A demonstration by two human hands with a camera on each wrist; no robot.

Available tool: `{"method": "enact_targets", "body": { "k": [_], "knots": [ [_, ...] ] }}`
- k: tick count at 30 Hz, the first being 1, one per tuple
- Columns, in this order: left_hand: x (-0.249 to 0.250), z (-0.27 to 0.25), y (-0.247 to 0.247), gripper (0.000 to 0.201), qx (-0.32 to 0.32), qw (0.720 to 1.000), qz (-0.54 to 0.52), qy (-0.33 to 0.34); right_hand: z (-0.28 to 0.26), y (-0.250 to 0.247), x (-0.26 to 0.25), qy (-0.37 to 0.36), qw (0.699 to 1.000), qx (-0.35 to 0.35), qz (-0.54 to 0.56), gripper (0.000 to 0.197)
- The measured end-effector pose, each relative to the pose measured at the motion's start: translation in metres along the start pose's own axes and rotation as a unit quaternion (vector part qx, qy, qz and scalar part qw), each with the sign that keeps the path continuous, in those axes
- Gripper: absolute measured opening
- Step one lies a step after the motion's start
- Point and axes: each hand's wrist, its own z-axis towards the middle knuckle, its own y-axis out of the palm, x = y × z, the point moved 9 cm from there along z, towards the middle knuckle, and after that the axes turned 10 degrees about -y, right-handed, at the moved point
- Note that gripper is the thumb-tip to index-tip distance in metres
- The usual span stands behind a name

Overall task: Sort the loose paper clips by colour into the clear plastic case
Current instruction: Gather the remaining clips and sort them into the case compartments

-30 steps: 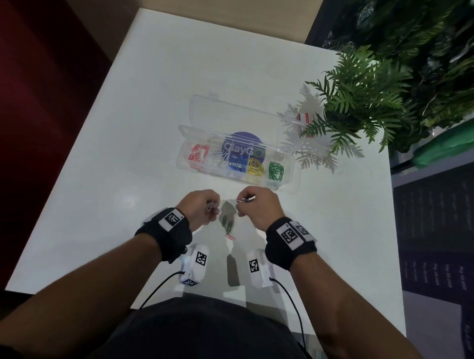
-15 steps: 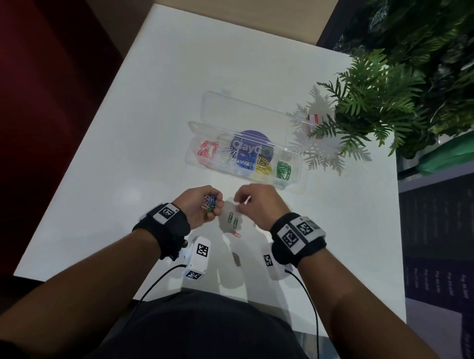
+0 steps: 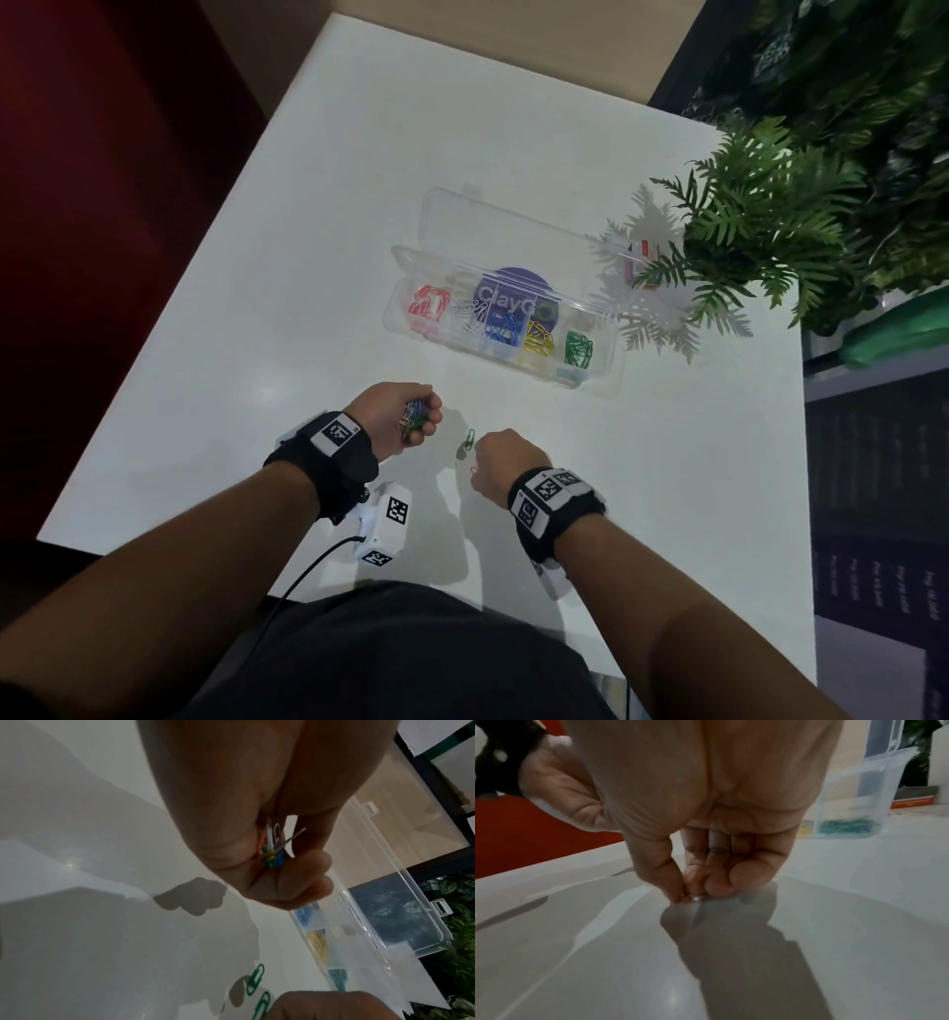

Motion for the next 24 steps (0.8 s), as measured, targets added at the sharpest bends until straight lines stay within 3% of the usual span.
{"method": "enact_targets", "body": {
  "k": [4, 12, 15, 18, 21, 24],
  "knots": [
    [-0.001, 0.001, -0.002, 0.029, 0.012, 1.000, 0.010, -0.005, -0.003, 0.004, -0.005, -0.001, 1.000, 0.007, -0.025, 0.020],
    [-0.002, 0.003, -0.002, 0.033, 0.019, 1.000, 0.010, -0.004, -0.006, 0.005, -0.004, -0.009, 1.000, -0.004, 0.027, 0.023],
    [0.000, 0.002, -0.001, 0.040, 0.019, 1.000, 0.005, 0.002, -0.013, -0.024, -0.004, -0.012, 0.989, 0.068, 0.132, 0.013],
    [0.001, 0.003, 0.007, 0.048, 0.007, 1.000, 0.030, 0.004, -0.021, -0.065, -0.009, -0.045, 0.950, 0.176, 0.256, 0.012],
    [-0.001, 0.003, 0.018, 0.049, -0.019, 0.999, 0.041, 0.000, -0.018, -0.081, -0.022, -0.102, 0.936, 0.159, 0.298, 0.006],
    [-0.002, 0.003, 0.017, 0.042, -0.022, 0.998, 0.054, -0.001, -0.011, -0.089, -0.006, -0.098, 0.939, 0.184, 0.275, 0.004]
  ]
}}
